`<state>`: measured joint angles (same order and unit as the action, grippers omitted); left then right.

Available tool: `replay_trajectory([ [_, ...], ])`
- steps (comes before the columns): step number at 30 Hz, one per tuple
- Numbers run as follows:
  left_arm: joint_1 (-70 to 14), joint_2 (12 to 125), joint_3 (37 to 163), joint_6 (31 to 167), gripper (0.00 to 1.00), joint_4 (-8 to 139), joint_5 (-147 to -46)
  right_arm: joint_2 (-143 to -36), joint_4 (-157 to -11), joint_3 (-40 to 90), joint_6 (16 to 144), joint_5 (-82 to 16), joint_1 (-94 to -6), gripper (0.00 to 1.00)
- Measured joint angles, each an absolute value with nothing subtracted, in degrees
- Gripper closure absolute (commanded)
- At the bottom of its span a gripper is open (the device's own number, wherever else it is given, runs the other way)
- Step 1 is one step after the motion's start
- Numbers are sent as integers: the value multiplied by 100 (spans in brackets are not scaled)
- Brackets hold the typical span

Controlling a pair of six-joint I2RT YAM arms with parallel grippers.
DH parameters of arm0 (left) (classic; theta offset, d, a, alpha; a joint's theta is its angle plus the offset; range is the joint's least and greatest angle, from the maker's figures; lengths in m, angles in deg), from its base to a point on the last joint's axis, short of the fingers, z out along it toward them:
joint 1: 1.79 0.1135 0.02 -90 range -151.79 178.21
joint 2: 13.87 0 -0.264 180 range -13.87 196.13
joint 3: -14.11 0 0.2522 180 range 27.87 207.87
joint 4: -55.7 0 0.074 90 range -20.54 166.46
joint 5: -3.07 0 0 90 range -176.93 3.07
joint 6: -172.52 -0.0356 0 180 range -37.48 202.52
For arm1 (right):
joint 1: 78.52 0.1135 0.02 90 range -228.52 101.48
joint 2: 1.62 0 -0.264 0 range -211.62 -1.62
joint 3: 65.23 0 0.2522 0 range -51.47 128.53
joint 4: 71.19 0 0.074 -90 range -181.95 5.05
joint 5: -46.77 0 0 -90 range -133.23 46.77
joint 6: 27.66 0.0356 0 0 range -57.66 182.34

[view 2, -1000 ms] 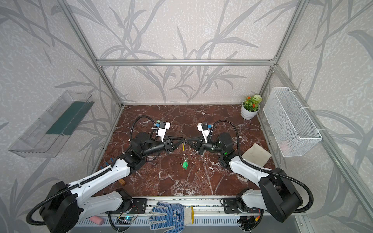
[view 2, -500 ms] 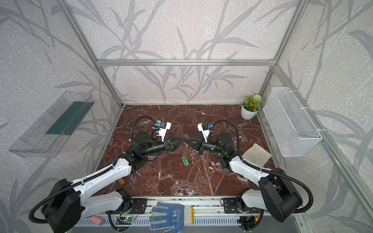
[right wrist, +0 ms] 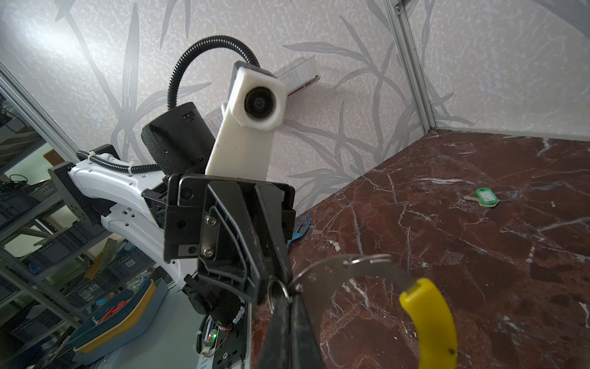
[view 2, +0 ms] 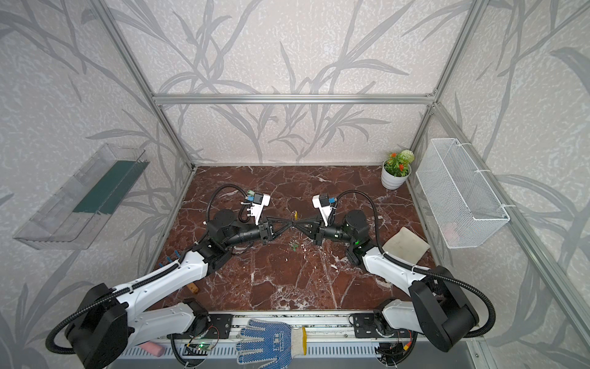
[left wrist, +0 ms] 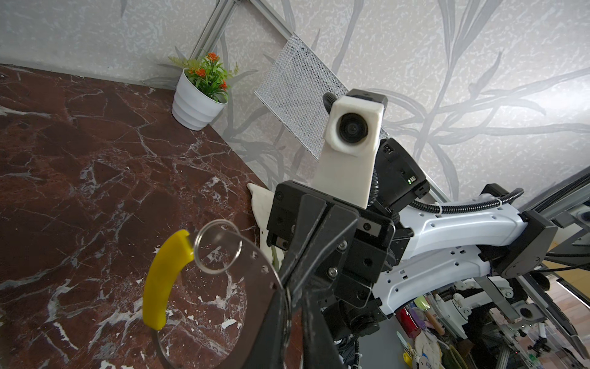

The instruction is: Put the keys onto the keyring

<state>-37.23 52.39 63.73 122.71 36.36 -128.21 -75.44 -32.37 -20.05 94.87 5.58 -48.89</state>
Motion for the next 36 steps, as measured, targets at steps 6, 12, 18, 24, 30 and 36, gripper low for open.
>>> replay_trajectory([
  [6, -3717, 5267, 6368, 12292, 89, 3612, -12876, -7544, -3235, -2012, 9487, 589, -4898, 100],
  [12, -3693, 5372, 6371, 12262, 100, 3572, -12897, -7546, -3268, -2027, 9509, 591, -4929, 100],
  [18, -3704, 5375, 6443, 11949, 100, 3883, -12832, -7544, -3351, -2053, 9507, 574, -4933, 100],
  [24, -3826, 5178, 6617, 11370, 100, 4694, -12312, -7544, -3425, -2086, 9507, 545, -4920, 100],
  [30, -3900, 5007, 6631, 11071, 100, 5041, -11982, -7531, -3425, -2099, 9503, 464, -4881, 69],
  [36, -3876, 4937, 6628, 10994, 100, 5487, -11763, -7208, -3421, -2206, 9406, -38, -5021, 64],
])
